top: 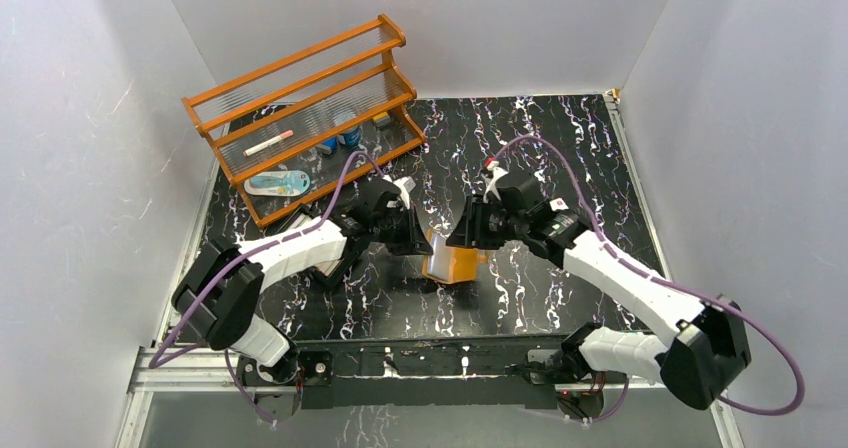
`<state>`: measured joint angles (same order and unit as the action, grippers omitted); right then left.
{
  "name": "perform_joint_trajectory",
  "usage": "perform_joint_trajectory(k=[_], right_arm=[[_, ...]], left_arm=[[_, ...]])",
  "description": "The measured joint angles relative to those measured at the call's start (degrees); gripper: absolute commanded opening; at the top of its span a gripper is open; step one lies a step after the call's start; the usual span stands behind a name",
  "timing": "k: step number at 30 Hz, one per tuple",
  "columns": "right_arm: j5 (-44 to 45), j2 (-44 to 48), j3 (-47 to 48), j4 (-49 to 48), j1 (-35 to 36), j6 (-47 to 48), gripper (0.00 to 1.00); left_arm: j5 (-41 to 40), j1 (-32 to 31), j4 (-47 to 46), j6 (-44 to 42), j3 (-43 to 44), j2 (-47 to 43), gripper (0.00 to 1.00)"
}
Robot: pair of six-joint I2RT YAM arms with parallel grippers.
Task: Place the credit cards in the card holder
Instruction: Open the card holder at the center of the board.
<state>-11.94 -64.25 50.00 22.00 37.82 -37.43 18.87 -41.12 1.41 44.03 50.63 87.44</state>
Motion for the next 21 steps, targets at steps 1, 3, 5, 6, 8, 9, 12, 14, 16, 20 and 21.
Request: perform_joint_trajectory(k=[1, 3, 5, 6, 8, 9, 12, 14, 16, 20, 21], right_arm=[[-0.1, -1.1, -0.1, -0.9, 0.9, -0.4, 0.56], [-0.3, -3.3, -0.8, -3.3, 1.7, -1.2, 0.6], [-0.6, -5.2, -2.1, -5.7, 1.9, -1.6, 0.63], [-0.9, -6.2, -3.0, -6.9, 1.9, -1.7, 0.64], [-1.3, -7.8, -4.2, -8.6, 2.1, -1.9, 0.66], [-1.6, -8.7, -5.0, -9.5, 2.1, -1.9, 0.67], [-2.2, -10.9, -6.5, -11.8, 2.8, -2.1, 0.67], [-2.4, -12.2, -7.1, -13.2, 3.6, -2.2, 0.67], [-2.6, -13.2, -7.6, -14.5, 4.5, -2.3, 0.67], [-3.3, -14.8, -7.9, -17.1, 5.5, -2.4, 0.67], [-3.4, -15.4, -8.1, -18.1, 5.6, -2.4, 0.67]], left_arm=[[-0.2, 0.0, 0.2, 0.2, -0.5, -0.7, 0.0], [-0.6, 0.0, 0.5, 0.6, -1.6, -1.7, 0.0], [-0.9, 0.0, 0.8, 1.0, -2.5, -2.1, 0.05], [-1.2, 0.0, 0.9, 1.1, -3.0, -2.2, 0.07], [-1.7, 0.0, 1.1, 1.3, -3.8, -2.5, 0.08], [-2.0, 0.0, 1.2, 1.5, -4.2, -2.8, 0.09], [-2.6, 0.0, 1.7, 2.3, -5.3, -3.6, 0.08], [-2.6, 0.0, 1.6, 2.7, -5.6, -3.8, 0.05], [-2.4, 0.0, 1.3, 3.2, -5.7, -3.8, 0.02], [-1.7, 0.0, 0.7, 4.0, -5.8, -3.8, 0.04], [-1.7, 0.0, 0.5, 4.1, -5.8, -3.8, 0.05]])
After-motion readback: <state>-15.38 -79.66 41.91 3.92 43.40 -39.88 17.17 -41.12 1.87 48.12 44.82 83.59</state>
